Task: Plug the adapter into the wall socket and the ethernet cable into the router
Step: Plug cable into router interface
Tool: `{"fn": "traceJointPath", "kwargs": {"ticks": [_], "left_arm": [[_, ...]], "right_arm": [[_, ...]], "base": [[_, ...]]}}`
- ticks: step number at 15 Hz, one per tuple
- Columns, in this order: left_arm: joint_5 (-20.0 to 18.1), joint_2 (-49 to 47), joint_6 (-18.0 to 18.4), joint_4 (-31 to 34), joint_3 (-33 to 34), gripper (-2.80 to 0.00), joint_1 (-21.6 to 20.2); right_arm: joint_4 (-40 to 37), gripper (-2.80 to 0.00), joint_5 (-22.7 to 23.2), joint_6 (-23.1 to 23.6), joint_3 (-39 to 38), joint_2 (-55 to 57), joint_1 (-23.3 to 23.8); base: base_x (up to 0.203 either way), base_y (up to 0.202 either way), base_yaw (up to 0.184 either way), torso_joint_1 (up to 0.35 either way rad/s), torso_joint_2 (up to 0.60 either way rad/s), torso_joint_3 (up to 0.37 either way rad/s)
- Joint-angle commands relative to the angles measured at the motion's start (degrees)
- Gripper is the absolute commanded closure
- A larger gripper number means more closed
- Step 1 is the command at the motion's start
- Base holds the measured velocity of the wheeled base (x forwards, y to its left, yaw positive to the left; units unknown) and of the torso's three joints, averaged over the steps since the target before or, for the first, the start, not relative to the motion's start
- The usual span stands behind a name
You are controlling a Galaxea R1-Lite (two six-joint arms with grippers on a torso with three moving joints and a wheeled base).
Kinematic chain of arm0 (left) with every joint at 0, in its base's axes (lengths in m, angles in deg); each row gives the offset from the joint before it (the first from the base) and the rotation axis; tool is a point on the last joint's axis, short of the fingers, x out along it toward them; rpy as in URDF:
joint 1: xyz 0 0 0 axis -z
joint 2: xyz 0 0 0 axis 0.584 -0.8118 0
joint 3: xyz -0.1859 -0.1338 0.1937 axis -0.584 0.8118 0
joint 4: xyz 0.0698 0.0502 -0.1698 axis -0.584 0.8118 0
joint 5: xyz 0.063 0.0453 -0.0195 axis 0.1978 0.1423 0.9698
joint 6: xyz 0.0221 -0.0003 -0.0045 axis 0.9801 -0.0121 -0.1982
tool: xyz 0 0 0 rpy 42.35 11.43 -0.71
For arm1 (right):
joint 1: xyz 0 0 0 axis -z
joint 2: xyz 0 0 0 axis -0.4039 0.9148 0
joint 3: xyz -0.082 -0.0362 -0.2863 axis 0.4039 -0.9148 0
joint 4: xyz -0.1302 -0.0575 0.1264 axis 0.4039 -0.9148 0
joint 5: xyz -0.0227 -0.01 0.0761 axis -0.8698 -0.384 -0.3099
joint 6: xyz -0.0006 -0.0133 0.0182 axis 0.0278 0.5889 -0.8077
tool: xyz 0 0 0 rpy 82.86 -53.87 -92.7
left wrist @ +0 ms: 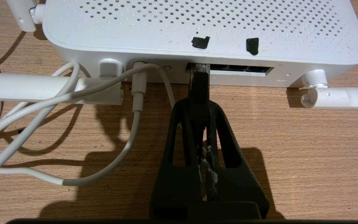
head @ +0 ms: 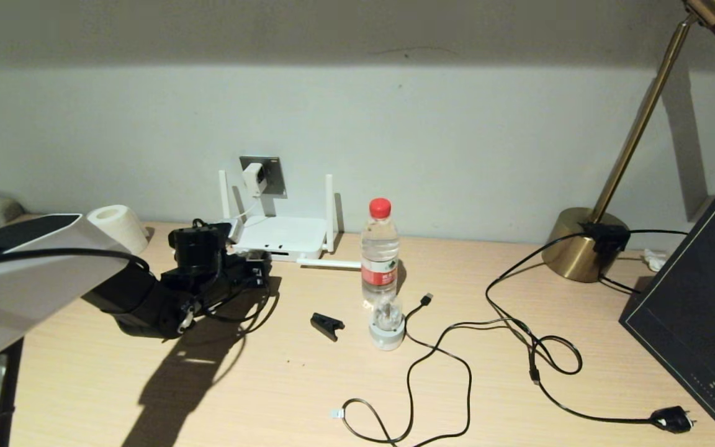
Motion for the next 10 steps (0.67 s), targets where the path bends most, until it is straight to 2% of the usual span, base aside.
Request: {"fn": "traceJointPath", "kwargs": {"ticks": [1,5,10], "left_arm": [[0.0,0.5,-0.1,-0.6,0.1,0.00,0.1],[0.0,2.5,-0.1,-1.2,3.4,0.00,0.2],[0.0,2.9,-0.1,-1.3,3.9,0.00,0.1]], "right_arm": [[0.1,0.00,0.1,0.0,-1.9,0.0,0.0],[0.1,0.00,0.0,0.0,-1.9,0.0,0.0],[0.1,0.00,0.0,0.0,-1.9,0.0,0.0]], "base": [[0.000,0.000,0.000,0.000,0.00,0.000],[0.000,0.000,0.000,0.000,0.00,0.000],[0.000,0.000,0.000,0.000,0.00,0.000]]}}
